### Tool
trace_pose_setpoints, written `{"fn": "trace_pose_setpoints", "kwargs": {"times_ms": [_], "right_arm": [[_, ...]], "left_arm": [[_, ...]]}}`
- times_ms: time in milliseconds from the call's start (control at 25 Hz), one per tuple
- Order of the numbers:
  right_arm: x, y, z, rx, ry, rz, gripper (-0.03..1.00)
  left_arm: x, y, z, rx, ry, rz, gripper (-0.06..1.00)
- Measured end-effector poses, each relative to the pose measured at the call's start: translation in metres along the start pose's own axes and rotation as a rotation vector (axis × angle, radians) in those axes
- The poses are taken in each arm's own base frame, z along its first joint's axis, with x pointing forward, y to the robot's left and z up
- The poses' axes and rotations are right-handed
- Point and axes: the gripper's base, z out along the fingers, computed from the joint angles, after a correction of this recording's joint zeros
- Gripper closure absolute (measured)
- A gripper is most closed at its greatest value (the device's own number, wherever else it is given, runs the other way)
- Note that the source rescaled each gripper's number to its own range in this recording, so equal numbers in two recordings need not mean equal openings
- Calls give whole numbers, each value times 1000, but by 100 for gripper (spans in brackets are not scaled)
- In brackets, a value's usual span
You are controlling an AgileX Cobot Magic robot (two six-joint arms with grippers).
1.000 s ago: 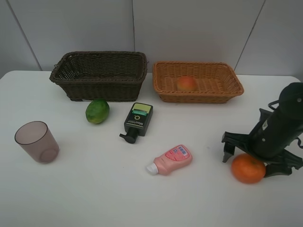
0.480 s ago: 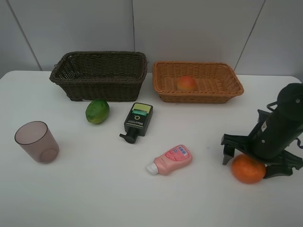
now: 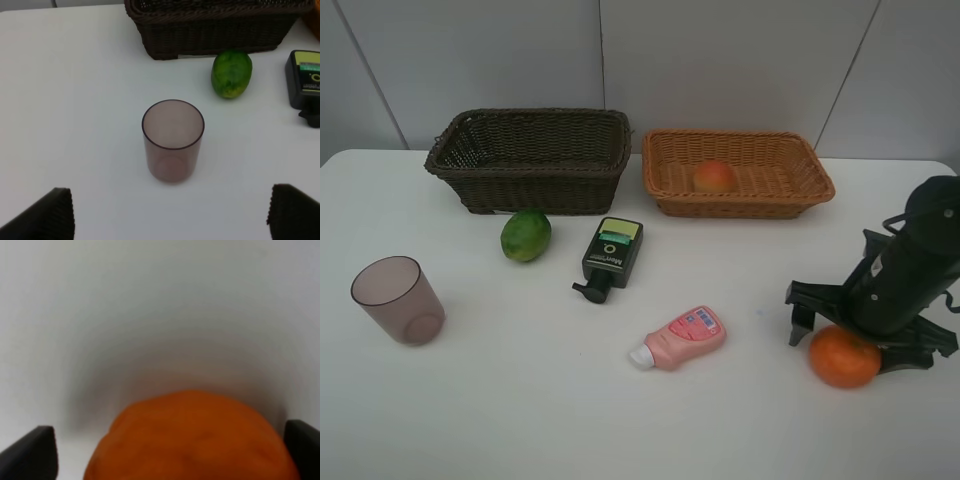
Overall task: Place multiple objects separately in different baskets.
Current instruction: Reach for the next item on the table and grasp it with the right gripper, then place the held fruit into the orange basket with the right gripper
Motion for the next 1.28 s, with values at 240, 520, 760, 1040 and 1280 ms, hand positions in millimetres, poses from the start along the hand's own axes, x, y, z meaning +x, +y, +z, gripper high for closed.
{"fn": "trace_pose_setpoints", "kwargs": {"times_ms": [240, 520, 760, 1040, 1280], "right_arm": [[0, 0, 0, -3, -3, 0, 8], [-1, 1, 6, 4, 7, -1, 8], [1, 2, 8, 14, 17, -17, 22], [2, 2, 9, 19, 23, -17, 55], [2, 2, 9, 19, 23, -17, 55]], "left_arm": [[0, 0, 0, 0, 0, 0, -6], [0, 0, 0, 0, 0, 0, -6], [0, 0, 0, 0, 0, 0, -6], [0, 0, 0, 0, 0, 0, -6], [0, 0, 0, 0, 0, 0, -6]]}}
